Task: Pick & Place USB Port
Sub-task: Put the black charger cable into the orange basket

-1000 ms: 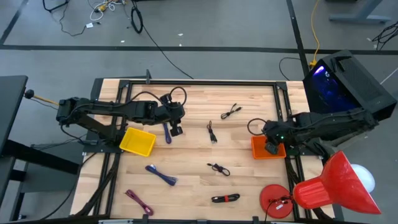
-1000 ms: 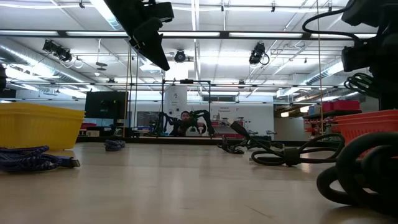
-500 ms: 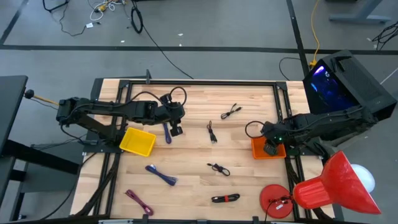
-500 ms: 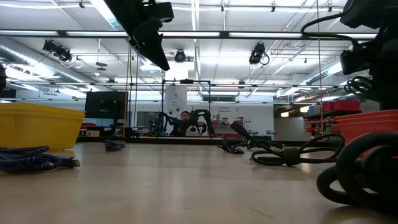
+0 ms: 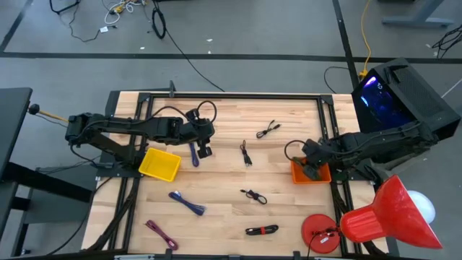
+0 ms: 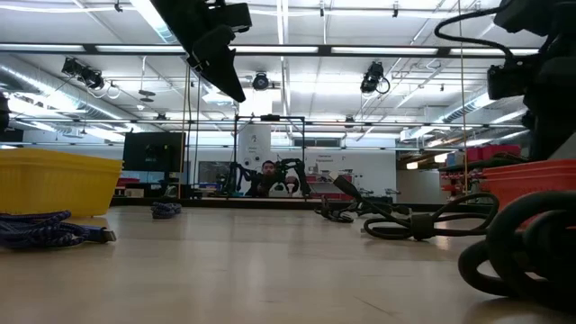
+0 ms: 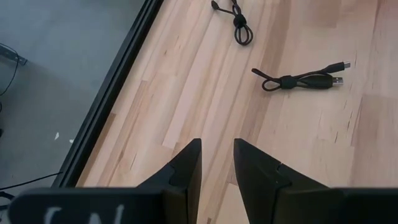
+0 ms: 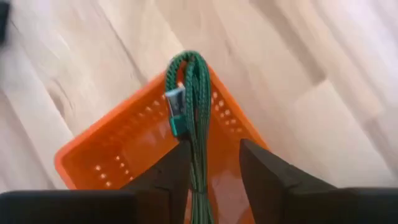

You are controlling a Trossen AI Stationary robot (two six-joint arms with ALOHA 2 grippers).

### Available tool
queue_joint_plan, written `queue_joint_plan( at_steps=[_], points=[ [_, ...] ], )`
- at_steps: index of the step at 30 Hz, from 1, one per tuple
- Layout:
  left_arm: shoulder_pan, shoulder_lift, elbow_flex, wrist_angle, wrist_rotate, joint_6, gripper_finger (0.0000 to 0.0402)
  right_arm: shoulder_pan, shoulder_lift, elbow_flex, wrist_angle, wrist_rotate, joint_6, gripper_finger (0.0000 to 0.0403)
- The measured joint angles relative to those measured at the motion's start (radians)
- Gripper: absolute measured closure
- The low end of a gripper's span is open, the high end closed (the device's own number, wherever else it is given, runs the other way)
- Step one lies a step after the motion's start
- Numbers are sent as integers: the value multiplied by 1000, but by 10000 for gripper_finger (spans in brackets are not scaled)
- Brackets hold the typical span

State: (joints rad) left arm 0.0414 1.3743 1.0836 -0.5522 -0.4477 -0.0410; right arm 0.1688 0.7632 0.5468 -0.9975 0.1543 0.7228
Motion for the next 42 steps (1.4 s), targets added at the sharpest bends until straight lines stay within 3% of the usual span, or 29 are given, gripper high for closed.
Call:
queue_joint_plan(
  at_steps=[5,15,19,23,30,33,37,42],
  points=[
    [0,0,1,-21,0,-1,303,-1,-17,0,59,32,-50,242],
    [0,0,1,-77,0,-57,303,-3,-123,0,8,37,-23,226],
    [0,1,-2,-103,0,-106,303,-3,-163,14,34,110,-38,227],
    [15,7,-70,-113,2,-138,303,-3,-184,31,243,202,-135,227],
    [107,15,-237,-89,34,-355,303,-5,-174,35,783,242,-564,227],
    [153,15,-290,-57,111,-458,303,-11,-157,35,844,275,-639,227],
    [188,15,-331,-30,141,-536,303,-15,-120,35,838,306,-656,227],
    [223,20,-351,4,200,-581,303,-15,-65,35,843,270,-679,227]
  ],
)
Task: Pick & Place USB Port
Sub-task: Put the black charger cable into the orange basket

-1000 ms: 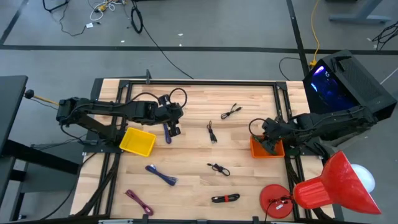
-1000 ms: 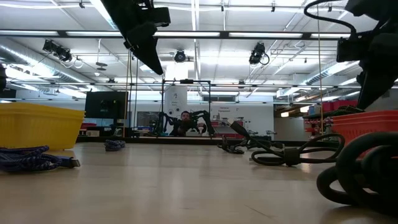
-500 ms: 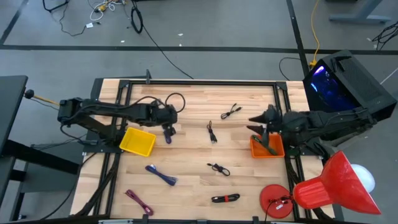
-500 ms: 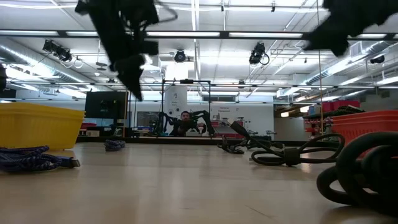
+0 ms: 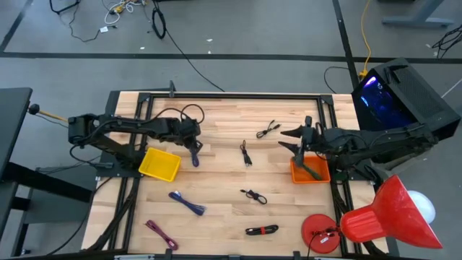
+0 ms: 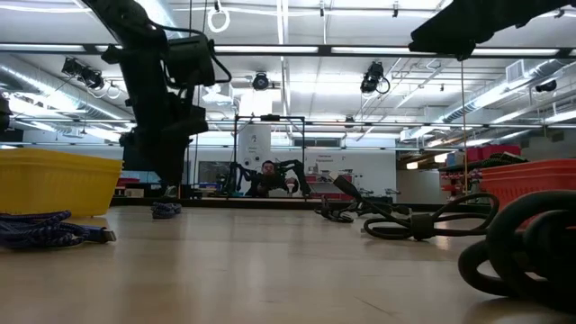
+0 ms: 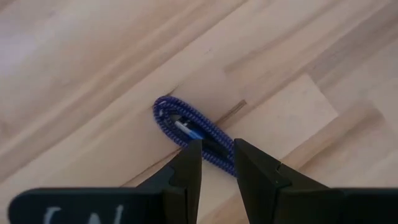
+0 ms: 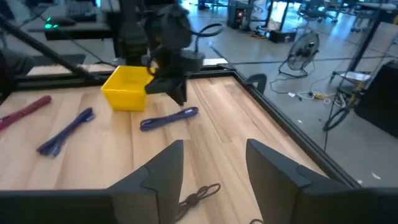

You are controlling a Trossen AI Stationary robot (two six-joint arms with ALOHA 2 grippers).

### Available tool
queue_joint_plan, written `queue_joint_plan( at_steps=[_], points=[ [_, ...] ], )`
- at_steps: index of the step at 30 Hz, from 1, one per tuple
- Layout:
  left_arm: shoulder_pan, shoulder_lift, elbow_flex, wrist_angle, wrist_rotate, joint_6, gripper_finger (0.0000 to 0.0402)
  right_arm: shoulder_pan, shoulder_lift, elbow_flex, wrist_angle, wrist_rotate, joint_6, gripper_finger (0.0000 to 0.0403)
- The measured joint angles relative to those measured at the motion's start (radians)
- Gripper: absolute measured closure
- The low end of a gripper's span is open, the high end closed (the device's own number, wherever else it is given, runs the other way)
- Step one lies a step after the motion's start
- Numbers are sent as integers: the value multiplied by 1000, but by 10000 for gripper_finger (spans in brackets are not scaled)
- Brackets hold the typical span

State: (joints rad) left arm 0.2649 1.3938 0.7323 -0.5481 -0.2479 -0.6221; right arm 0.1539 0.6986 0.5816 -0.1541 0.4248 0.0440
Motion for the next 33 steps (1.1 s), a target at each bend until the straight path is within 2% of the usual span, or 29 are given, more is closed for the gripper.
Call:
queue_joint_plan(
  at_steps=[3,15,22,27,33],
  points=[
    [17,0,-1,27,48,-23,303,0,19,0,10,-3,-22,227],
    [20,0,-1,-36,94,-69,299,0,28,0,21,-42,-68,227],
    [30,0,-1,-48,115,-86,237,0,28,0,21,-52,-79,227],
    [29,48,-1,-48,151,-128,190,0,28,0,20,-68,-74,227],
    [25,136,2,-16,172,-131,173,0,28,0,20,-77,-78,227]
  ],
)
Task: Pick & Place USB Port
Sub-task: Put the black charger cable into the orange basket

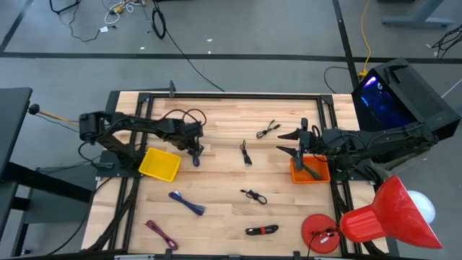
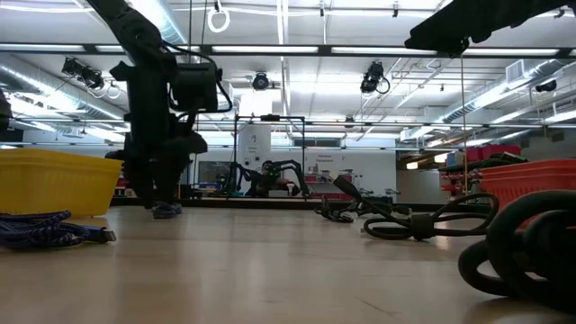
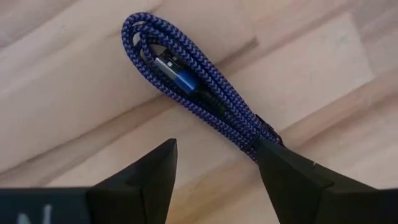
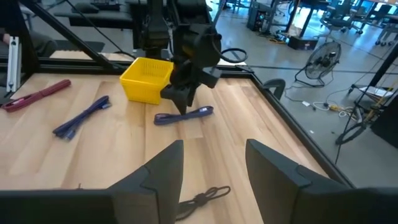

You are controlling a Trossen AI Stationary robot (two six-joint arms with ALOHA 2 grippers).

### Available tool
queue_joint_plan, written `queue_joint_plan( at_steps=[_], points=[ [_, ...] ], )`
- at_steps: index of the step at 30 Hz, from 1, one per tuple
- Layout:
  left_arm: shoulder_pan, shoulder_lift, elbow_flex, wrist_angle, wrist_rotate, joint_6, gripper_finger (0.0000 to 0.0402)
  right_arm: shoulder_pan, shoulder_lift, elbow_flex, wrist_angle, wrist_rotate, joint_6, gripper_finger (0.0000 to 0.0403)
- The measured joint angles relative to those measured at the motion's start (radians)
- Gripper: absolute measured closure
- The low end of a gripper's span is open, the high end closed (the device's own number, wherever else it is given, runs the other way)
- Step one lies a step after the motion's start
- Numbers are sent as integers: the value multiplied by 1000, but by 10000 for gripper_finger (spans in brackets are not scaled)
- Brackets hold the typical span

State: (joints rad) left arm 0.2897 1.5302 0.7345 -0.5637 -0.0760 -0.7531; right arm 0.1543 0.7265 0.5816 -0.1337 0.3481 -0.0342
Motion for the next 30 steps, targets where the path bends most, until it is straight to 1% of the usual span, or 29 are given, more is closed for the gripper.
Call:
queue_joint_plan(
  at_steps=[5,13,21,27,30],
  points=[
    [0,23,-3,144,28,2,173,0,0,0,0,1,9,227],
    [0,23,-4,156,33,0,173,0,0,0,-27,2,19,227],
    [0,22,-4,222,107,3,173,0,0,0,-37,2,30,227],
    [0,22,-4,224,100,-27,173,0,0,0,-47,2,36,227],
    [-8,22,-4,224,56,-54,173,0,0,0,-47,2,36,227]
  ],
)
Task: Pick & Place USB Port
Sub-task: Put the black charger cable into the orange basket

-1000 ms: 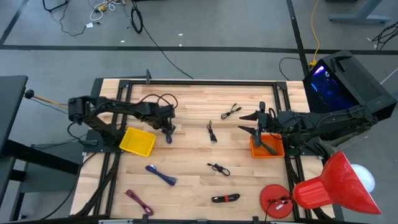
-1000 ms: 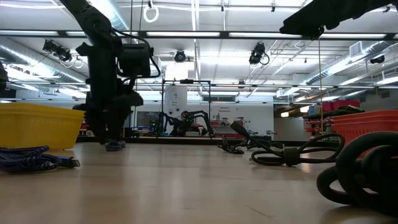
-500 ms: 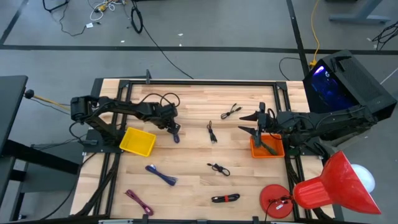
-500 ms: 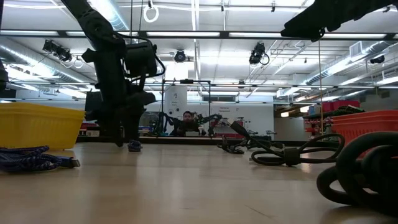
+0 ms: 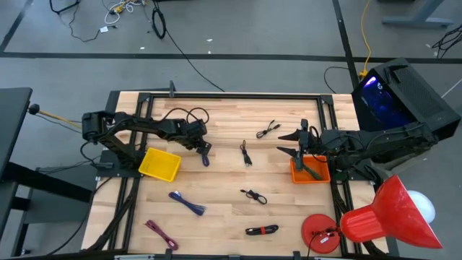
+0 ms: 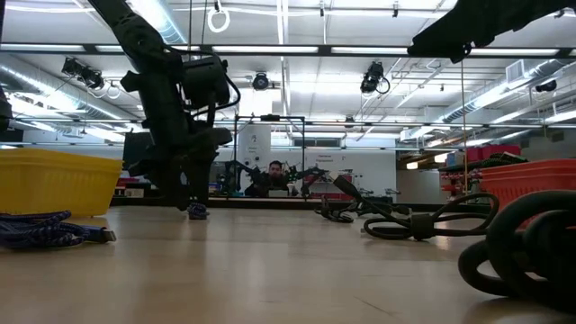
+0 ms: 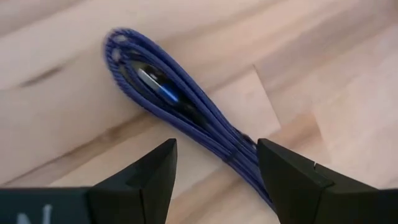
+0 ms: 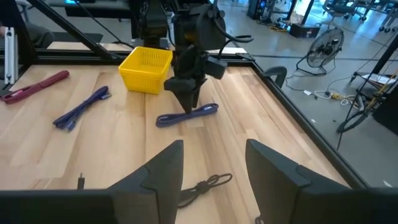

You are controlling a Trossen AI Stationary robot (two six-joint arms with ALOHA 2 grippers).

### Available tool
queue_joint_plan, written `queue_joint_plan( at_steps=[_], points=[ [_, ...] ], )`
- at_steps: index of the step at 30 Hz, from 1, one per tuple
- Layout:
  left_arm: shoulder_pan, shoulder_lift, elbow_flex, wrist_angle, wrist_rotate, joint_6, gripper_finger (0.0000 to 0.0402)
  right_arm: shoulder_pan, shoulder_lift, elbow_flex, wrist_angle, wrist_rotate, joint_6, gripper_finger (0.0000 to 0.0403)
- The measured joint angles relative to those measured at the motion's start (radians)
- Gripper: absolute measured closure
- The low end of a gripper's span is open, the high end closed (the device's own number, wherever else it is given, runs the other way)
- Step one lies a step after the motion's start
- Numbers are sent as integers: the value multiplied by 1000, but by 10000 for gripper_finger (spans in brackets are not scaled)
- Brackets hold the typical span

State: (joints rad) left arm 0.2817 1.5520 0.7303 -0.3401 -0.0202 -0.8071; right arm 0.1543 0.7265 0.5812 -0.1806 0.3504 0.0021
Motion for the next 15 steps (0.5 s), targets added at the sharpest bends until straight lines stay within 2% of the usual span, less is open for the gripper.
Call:
queue_joint_plan(
  at_steps=[8,10,12,15],
  points=[
    [-26,84,9,55,-23,-52,174,0,8,0,-1,0,0,227],
    [-29,100,13,37,-50,-57,184,0,8,0,1,0,0,227],
    [-29,105,15,7,-67,-46,215,0,9,0,0,0,1,227],
    [-28,101,13,-33,-91,-33,308,0,9,0,1,0,2,227]
  ],
)
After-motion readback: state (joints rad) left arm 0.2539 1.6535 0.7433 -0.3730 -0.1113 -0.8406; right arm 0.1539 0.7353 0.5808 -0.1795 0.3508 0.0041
